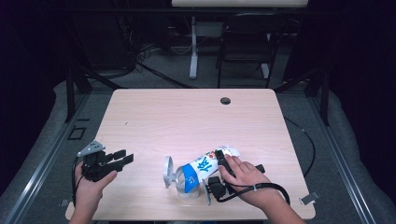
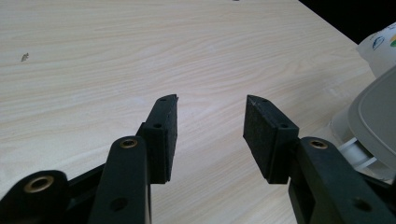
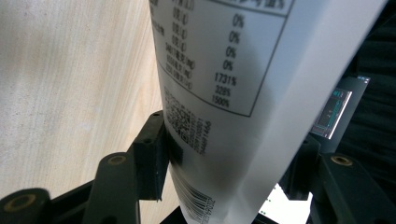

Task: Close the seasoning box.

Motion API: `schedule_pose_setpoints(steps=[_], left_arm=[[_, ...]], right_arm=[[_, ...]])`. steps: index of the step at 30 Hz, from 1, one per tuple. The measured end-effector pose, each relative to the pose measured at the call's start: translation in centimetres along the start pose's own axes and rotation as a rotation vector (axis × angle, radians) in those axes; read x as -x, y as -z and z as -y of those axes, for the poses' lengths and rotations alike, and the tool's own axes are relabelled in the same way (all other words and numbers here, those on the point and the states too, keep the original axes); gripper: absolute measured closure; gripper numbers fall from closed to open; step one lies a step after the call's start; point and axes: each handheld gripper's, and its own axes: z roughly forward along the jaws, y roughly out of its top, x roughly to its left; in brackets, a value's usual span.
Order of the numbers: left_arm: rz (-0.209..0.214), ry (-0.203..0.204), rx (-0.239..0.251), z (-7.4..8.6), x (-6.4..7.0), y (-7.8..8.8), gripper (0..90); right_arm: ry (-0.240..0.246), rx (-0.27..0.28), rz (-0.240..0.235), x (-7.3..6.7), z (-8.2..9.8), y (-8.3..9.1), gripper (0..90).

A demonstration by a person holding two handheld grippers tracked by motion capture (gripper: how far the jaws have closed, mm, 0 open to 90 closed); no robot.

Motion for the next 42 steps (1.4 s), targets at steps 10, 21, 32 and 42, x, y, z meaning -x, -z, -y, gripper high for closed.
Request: schedule_pose_setpoints(steps=[10,21,32,42], left_arm=[[-0.001,0.002,-0.003,0.06,-0.07,-0.09,55.0],[-0.003,0.006,-0.005,0.17,-0.17,-0.13,55.0],[-0.006,0.004,-0.011,0.23,-0.19,-0.19,55.0],[-0.007,0.007,-0.011,0.25,-0.22,-0.18,55.0]], right_arm=[[-0.004,0.011,0.003,-0.06,0.07,-0.08,44.7],[0.0,0.012,0.001,0.0,0.08,-0.06,44.7],[0.004,0.016,0.002,0.06,0.09,-0.03,44.9],[0.01,0.009,-0.002,0.16,0.03,0.08,45.0]])
